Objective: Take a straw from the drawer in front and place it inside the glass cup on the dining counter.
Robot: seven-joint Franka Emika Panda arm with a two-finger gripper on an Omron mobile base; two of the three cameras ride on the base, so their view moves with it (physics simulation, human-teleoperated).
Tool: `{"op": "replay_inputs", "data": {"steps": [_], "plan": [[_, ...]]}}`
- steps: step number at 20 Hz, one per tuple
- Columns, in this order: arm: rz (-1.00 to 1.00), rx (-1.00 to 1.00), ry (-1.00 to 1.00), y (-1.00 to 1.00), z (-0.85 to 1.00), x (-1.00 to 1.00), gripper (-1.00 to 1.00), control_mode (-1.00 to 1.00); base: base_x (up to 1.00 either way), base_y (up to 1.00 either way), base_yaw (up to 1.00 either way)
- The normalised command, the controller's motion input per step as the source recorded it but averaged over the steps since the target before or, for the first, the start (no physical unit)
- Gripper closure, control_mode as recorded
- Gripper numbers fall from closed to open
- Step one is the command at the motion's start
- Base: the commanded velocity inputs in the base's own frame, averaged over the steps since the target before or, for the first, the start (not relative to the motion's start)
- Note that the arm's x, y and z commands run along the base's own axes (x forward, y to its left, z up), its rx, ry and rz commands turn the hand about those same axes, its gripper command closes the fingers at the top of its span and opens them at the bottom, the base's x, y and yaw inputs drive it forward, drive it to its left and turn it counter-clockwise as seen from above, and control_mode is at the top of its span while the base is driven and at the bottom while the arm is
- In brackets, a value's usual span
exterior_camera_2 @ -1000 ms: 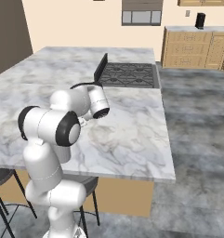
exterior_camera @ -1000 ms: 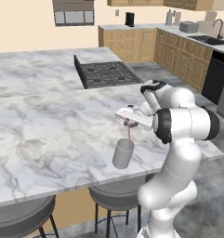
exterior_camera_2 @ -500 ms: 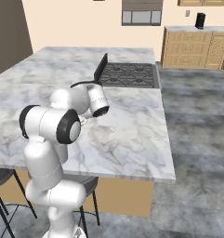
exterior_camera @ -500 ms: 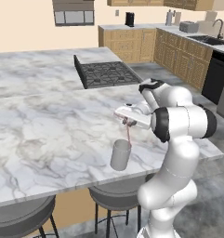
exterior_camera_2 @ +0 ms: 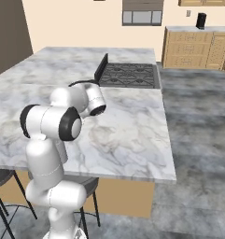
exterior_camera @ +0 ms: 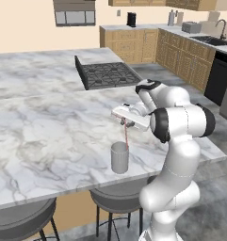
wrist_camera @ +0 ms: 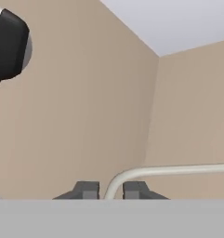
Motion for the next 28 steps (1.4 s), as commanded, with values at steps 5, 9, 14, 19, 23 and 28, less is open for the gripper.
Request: {"op": "replay_inputs", "data": {"steps": [5,9,14,19,23,28], "plan": [[0.03,0.07,-0.05,0.17,0.0,0.0,1.0,-1.0,0.0,0.0,0.0],[0.03,0.05,-0.07,0.13,0.04,0.0,1.0,-1.0,0.0,0.0,0.0],[0.04,0.05,-0.08,0.08,0.13,0.0,1.0,-1.0,0.0,0.0,0.0],[0.04,0.04,-0.09,0.0,0.16,0.0,1.0,-1.0,0.0,0.0,0.0],[0.04,0.02,-0.09,0.0,0.13,-0.07,1.0,-1.0,0.0,0.0,0.0],[0.04,0.0,-0.1,-0.01,0.06,-0.35,1.0,-1.0,0.0,0.0,0.0]]}}
